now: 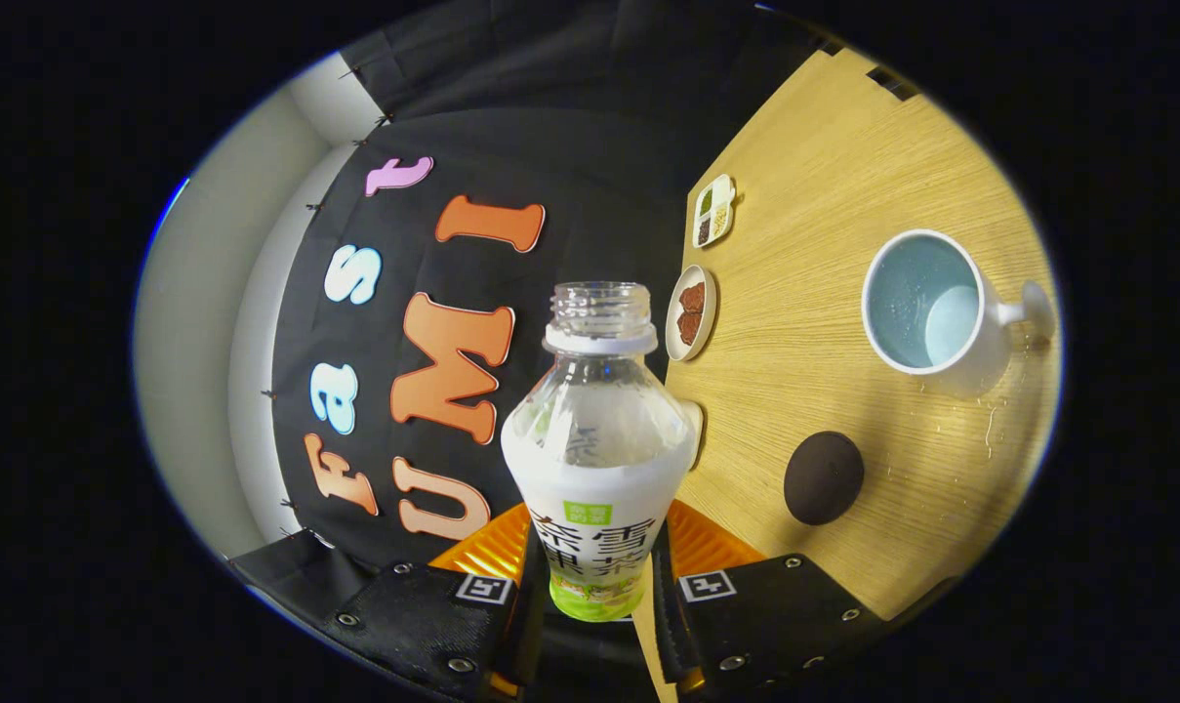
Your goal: Take the bottle from table, then pour the juice into the cup, finally place the bottle on the coaster
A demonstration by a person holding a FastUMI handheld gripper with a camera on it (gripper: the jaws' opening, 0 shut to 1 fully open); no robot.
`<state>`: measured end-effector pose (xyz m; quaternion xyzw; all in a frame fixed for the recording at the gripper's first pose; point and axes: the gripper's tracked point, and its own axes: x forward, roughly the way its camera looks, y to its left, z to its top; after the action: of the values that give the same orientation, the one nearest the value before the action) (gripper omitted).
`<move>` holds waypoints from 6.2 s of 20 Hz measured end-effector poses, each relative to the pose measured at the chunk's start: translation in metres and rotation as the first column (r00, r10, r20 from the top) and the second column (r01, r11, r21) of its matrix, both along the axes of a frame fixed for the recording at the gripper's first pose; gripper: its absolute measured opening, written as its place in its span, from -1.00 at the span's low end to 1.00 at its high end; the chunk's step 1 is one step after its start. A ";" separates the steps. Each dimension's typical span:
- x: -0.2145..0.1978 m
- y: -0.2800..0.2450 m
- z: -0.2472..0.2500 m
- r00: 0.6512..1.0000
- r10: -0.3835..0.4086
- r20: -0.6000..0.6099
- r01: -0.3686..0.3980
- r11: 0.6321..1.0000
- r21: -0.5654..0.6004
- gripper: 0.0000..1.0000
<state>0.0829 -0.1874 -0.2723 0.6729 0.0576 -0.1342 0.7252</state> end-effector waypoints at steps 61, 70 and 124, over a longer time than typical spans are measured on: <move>-0.008 -0.021 0.010 0.994 -0.112 0.014 0.099 0.920 0.378 -0.02; -0.010 -0.019 0.012 0.993 -0.114 0.010 0.100 0.912 0.397 -0.01; -0.002 -0.044 0.035 0.978 -0.205 0.042 0.141 0.795 0.590 -0.01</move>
<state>0.0804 -0.2316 -0.2373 0.8713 -0.0034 -0.1409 0.4701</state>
